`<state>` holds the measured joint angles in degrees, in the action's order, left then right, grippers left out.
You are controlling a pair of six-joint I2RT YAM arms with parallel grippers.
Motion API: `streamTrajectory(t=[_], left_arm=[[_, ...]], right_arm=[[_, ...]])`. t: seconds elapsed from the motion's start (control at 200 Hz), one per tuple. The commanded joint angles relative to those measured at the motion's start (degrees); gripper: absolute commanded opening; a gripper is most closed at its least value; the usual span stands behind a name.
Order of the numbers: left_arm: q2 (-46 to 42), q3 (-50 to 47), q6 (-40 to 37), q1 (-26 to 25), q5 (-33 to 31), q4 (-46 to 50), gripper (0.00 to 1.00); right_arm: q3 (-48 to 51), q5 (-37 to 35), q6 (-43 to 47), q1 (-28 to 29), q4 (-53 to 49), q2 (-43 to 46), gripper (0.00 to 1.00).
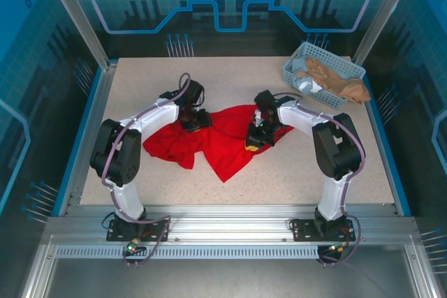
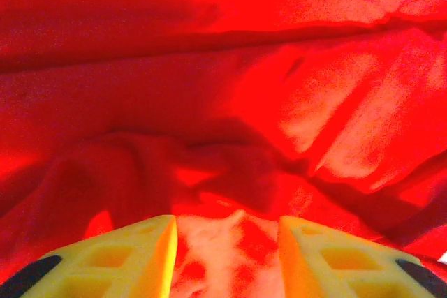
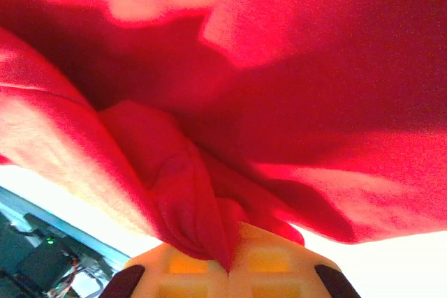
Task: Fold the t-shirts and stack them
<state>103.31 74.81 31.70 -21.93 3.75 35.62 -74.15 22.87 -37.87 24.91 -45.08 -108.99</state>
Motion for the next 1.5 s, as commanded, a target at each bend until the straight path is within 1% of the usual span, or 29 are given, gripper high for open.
streamTrajectory(t=[0.0, 0.045, 0.1, 0.155, 0.21, 0.265, 0.34, 0.485, 0.63, 0.785, 0.865, 0.905, 0.93, 0.97, 1.025, 1.04, 1.14, 1.271, 1.396, 1.496], left_arm=[[-9.2, -3.5, 3.2, -3.0, -3.1, 5.8, 0.48], [-12.0, -5.8, 4.0, -5.2, 0.7, 6.0, 0.48], [-14.2, -8.0, 2.7, -9.2, 4.8, 6.4, 0.48], [-14.5, -9.3, 0.7, -13.9, 4.8, 9.0, 0.50], [-13.9, -10.8, -0.7, -18.6, 3.9, 10.0, 0.51], [-12.6, -11.9, -0.9, -22.7, 2.4, 9.4, 0.53], [-9.8, -11.9, -0.6, -26.7, -0.1, 8.6, 0.57], [-4.0, -10.7, 2.0, -29.1, -3.6, 8.6, 0.59], [-1.4, -9.5, 2.8, -29.9, -5.8, 7.3, 0.60], [3.4, -7.5, 2.5, -30.4, -6.9, 6.7, 0.60], [5.9, -6.2, 2.7, -30.4, -8.3, 6.2, 0.57], [7.1, -5.2, 3.0, -30.3, -9.3, 6.7, 0.51], [7.8, -4.7, 3.3, -30.2, -10.0, 6.8, 0.44], [8.5, -4.4, 4.0, -30.1, -11.3, 7.5, 0.29], [8.1, -4.5, 6.0, -30.0, -14.7, 9.3, 0.00], [7.8, -4.7, 6.7, -30.0, -15.6, 10.0, 0.00], [1.8, -7.3, 10.1, -29.2, -21.5, 14.1, 0.00], [-11.8, -11.5, 13.5, -27.1, -26.8, 20.1, 0.00], [-25.1, -14.1, 15.8, -23.2, -30.0, 26.8, 0.00], [-35.4, -16.2, 16.9, -18.2, -31.3, 30.9, 0.00]], right_arm=[[0.8, -4.0, 0.1, -0.2, -4.5, 1.5, 0.07], [1.8, -5.3, -0.5, -0.1, -4.4, 3.7, 0.16], [2.8, -8.2, -1.2, 0.0, -5.1, 6.9, 0.29], [3.9, -12.2, -2.2, 0.1, -6.4, 10.5, 0.39], [5.5, -15.8, -3.3, 0.0, -7.2, 14.2, 0.46], [7.4, -17.6, -4.0, -0.3, -7.0, 18.2, 0.50], [9.6, -18.6, -4.4, -0.7, -6.8, 23.2, 0.52], [11.3, -20.7, -4.0, -1.4, -8.2, 31.8, 0.55], [12.4, -19.6, -3.0, -3.3, -9.1, 37.3, 0.57], [13.1, -18.1, -2.2, -5.3, -9.6, 38.6, 0.57], [13.2, -17.3, -1.9, -5.9, -9.2, 38.9, 0.57], [13.2, -17.3, -1.9, -6.1, -9.3, 38.9, 0.56], [13.1, -17.3, -1.9, -6.2, -9.2, 38.9, 0.56], [13.1, -17.6, -1.8, -6.4, -9.3, 39.0, 0.55], [12.9, -18.4, -1.7, -7.1, -9.5, 39.2, 0.54], [12.9, -18.7, -1.7, -7.4, -9.6, 39.3, 0.54], [12.1, -21.5, -1.7, -9.8, -11.1, 39.1, 0.53], [11.5, -24.9, -2.0, -14.7, -11.7, 37.8, 0.53], [11.0, -25.7, -3.6, -19.5, -10.1, 34.0, 0.53], [10.5, -25.2, -6.1, -21.9, -7.0, 30.2, 0.52]])
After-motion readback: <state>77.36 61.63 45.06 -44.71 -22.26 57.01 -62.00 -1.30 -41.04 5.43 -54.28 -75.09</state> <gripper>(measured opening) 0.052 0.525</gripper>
